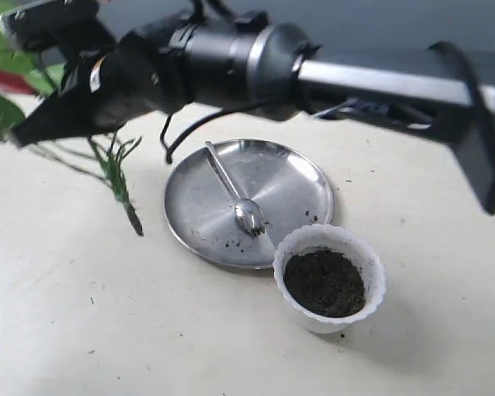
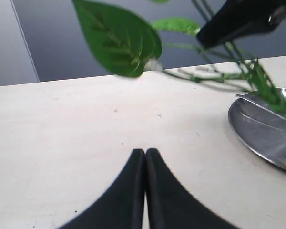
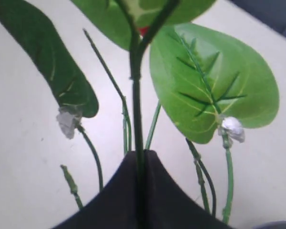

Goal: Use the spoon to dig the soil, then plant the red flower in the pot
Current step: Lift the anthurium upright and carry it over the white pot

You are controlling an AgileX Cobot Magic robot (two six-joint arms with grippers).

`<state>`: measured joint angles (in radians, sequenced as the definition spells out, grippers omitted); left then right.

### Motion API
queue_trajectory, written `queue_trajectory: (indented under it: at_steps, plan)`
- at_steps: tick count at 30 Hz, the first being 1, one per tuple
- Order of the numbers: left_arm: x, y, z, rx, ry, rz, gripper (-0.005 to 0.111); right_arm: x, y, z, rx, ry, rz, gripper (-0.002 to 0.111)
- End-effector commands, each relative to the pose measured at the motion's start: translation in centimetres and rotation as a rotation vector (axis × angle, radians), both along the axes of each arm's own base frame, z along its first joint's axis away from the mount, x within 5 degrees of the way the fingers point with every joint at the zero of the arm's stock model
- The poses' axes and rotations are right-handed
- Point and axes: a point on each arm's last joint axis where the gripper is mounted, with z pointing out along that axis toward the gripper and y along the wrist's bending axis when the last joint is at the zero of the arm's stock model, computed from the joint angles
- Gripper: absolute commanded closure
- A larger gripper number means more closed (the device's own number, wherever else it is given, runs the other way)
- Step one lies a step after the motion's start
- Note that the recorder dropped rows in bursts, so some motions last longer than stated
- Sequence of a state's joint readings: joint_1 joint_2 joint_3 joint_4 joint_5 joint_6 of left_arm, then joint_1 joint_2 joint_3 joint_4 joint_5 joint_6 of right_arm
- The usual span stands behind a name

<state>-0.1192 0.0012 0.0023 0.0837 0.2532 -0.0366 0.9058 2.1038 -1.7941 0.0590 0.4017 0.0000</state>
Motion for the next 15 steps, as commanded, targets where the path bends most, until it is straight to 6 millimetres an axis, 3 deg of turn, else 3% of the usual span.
queue_trajectory:
  at_steps: [1, 4, 7, 10, 15]
  plan:
    - [0.0, 0.0, 0.2, -0.007, -0.017, -0.006, 0.106, 2.2, -4.9, 3.4, 0.060, -0.017, -0.121, 0.108]
    - [0.0, 0.0, 0.2, -0.007, -0.017, -0.006, 0.106, 2.5, -9.0, 3.7, 0.053, -0.009, -0.192, 0.108]
    - [0.0, 0.0, 0.2, -0.007, -0.017, -0.006, 0.106, 1.5, -13.2, 3.6, 0.086, -0.039, -0.257, 0.108]
    - [0.0, 0.0, 0.2, -0.007, -0.017, -0.006, 0.106, -0.7, -17.4, 4.2, 0.184, -0.146, -0.312, 0.108]
    - [0.0, 0.0, 0.2, -0.007, -0.017, -0.006, 0.106, -5.5, -21.9, 2.7, 0.316, -0.364, -0.322, 0.108]
